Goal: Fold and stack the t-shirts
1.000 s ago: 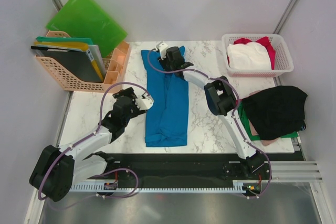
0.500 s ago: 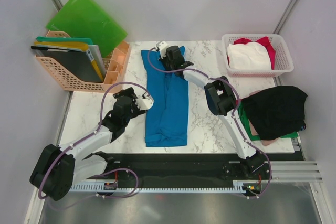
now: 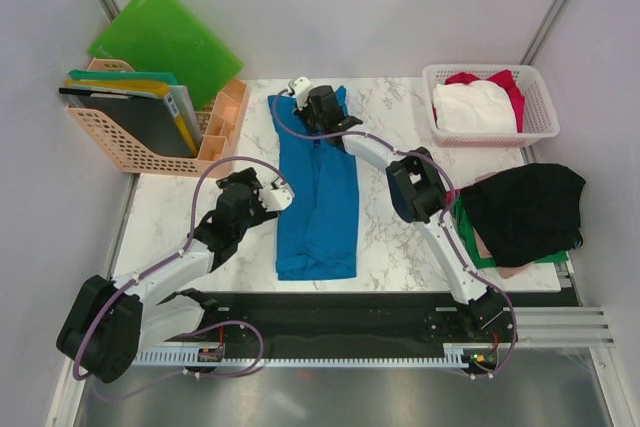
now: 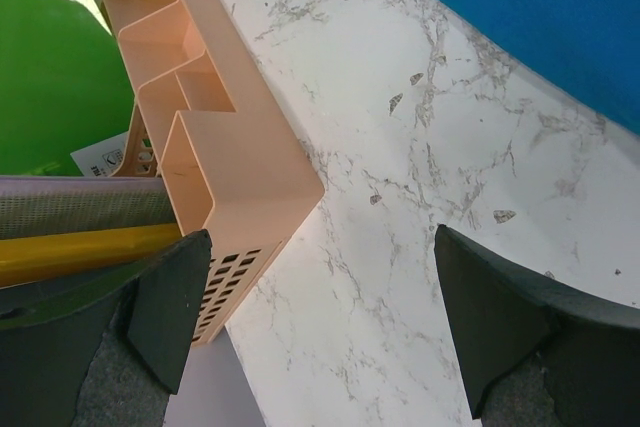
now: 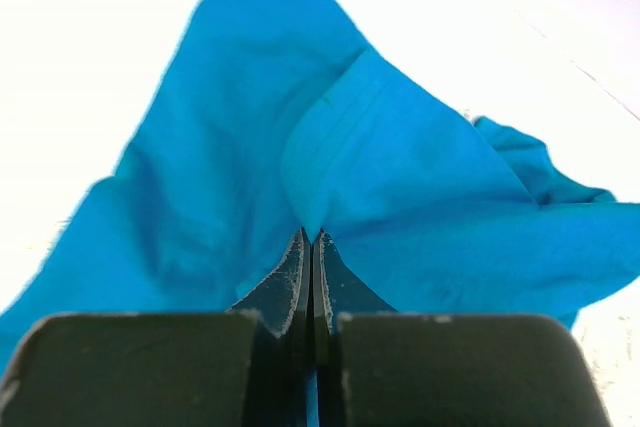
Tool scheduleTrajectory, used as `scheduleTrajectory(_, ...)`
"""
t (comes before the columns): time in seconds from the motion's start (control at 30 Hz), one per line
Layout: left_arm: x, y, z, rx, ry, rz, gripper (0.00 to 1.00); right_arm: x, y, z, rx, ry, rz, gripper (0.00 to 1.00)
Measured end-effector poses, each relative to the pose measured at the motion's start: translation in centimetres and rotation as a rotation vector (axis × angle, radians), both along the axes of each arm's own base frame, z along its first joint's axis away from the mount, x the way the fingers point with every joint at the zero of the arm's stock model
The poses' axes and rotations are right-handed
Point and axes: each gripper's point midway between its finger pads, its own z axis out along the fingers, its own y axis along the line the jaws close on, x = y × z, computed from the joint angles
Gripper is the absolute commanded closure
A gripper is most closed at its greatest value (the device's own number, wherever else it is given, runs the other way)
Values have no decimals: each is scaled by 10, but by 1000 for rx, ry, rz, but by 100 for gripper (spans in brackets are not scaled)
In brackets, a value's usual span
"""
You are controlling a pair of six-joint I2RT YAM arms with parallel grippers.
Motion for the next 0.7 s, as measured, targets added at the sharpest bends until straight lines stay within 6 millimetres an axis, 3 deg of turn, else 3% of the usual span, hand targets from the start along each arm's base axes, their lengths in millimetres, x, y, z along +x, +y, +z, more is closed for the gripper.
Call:
scheduleTrajectory(0.13,-2,0,-3,3,13,-4,0,-10,18,6,4,-5,29,100)
scheduleTrajectory(0.23,-3,0,-4,-2,22,-2,0,-14,31,20,27,-18,42,22)
scheduleTrajectory(0.27,-4,0,-5,-2,27,-2,0,-14,35,25,34,-29,48,2)
scheduleTrajectory(0.37,-6,0,-7,-6,39,-4,0,-13,40,36,31,-64,57,2)
scheduleTrajectory(0.47,-7,-2,-8,-13,46,-11,0,-12,38,35,20,-67,49,2)
scheduleTrajectory(0.7,-7,-3,-8,-17,53,-12,0,-19,18,-2,-54,-19,-16,2)
